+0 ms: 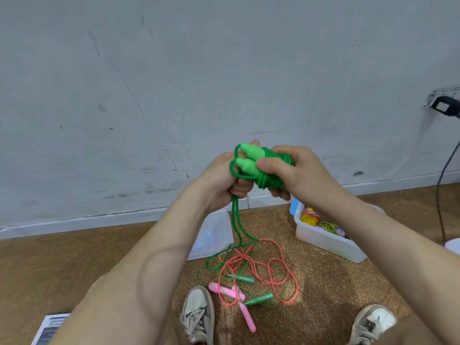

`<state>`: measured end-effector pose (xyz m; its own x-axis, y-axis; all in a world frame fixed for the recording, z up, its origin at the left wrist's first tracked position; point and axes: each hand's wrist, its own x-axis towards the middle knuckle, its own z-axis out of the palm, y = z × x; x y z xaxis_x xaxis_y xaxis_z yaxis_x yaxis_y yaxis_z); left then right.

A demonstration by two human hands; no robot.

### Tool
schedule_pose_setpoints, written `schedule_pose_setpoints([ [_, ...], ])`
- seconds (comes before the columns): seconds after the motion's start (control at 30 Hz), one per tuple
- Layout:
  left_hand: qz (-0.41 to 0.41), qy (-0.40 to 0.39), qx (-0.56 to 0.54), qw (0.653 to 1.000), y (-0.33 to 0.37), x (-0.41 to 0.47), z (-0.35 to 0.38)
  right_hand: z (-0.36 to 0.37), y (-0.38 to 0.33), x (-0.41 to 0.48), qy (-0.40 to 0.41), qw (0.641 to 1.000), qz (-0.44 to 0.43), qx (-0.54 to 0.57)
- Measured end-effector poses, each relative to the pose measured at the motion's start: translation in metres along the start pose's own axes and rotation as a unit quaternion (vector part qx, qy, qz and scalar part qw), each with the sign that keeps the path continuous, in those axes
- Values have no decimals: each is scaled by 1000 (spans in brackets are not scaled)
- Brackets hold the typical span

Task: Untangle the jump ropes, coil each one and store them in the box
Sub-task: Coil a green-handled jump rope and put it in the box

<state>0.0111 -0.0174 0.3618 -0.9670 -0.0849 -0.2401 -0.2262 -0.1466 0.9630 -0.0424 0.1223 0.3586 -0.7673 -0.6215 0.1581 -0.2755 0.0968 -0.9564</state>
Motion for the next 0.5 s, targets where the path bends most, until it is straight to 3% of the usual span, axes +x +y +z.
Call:
schedule_pose_setpoints([
  [0.13, 42, 57, 154, 986, -7, -1, 4, -9, 7, 8, 69, 997, 27, 24],
  [0.2, 103, 88, 327, 935, -7, -4, 5, -14, 12, 11, 98, 994, 38, 12],
  [0.23, 137, 101, 428, 888, -8, -5, 6, -15, 14, 12, 111, 993, 44, 5],
  [0.3, 185, 112, 625, 750, -9, -8, 11, -15, 18, 13, 132, 990, 56, -19],
  [0.37, 199, 108, 732, 643, -11, -10, 15, -12, 20, 13, 145, 986, 71, -52],
  [0.43, 216, 115, 789, 564, -13, -12, 19, -10, 22, 13, 152, 982, 84, -71],
  [0.5, 233, 117, 820, 510, -12, -16, 20, -9, 24, 12, 155, 980, 94, -83],
])
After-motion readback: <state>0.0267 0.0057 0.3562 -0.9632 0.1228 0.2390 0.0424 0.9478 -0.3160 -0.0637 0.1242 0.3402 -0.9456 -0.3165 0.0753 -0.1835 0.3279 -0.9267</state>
